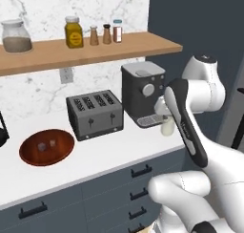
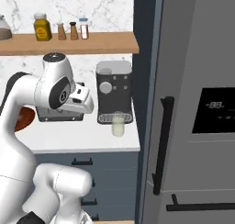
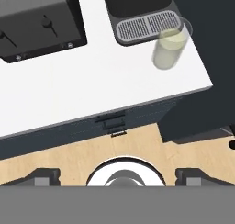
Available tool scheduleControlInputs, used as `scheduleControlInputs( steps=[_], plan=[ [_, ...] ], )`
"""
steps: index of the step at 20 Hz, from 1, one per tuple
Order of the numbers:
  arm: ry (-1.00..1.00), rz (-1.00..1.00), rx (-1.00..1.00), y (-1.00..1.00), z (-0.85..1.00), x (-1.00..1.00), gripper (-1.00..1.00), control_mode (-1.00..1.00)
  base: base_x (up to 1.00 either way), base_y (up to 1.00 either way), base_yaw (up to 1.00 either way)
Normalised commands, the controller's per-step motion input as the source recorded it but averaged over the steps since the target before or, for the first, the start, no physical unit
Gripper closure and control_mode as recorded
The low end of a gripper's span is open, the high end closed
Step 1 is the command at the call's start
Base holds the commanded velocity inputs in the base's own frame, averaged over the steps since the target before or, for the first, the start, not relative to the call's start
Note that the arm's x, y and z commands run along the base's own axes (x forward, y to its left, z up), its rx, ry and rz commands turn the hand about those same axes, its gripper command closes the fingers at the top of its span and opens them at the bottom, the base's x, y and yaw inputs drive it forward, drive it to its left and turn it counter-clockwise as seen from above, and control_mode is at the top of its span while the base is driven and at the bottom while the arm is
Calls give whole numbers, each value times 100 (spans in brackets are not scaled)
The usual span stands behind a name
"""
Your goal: Grab a lemon wedge from the fridge and one ice cube from the ice bowl, and put them in the glass of lemonade.
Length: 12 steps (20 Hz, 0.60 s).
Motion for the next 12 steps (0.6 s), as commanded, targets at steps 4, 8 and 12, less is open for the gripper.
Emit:
scheduleControlInputs(
  steps=[4,8,12],
  plan=[
    [0,0,0,0,0,0,-100,100,61,39,-3],
    [0,0,0,0,0,0,-100,100,14,53,-5],
    [0,0,0,0,0,0,-100,100,0,49,-4]
  ],
)
